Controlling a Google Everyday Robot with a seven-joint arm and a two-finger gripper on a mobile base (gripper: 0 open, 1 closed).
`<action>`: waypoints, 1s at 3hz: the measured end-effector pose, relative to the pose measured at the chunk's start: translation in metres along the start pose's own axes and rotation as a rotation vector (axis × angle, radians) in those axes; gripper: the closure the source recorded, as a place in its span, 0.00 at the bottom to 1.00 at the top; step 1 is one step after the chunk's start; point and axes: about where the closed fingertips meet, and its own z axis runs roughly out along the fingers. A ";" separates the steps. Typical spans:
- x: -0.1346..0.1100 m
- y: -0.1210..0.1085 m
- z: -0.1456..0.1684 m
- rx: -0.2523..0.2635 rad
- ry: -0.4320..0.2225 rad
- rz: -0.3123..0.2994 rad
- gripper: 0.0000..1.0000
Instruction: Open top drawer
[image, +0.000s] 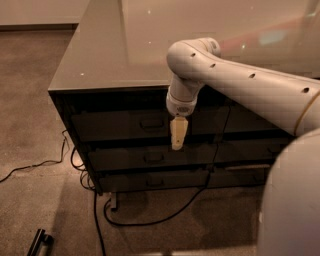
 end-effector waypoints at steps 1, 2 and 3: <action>0.018 -0.019 0.007 0.005 -0.017 0.055 0.00; 0.028 -0.037 0.016 0.010 -0.044 0.095 0.00; 0.024 -0.044 0.022 0.009 -0.059 0.093 0.00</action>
Offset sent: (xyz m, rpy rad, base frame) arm 0.0560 -0.0417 -0.0160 0.0766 -0.0014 -0.1420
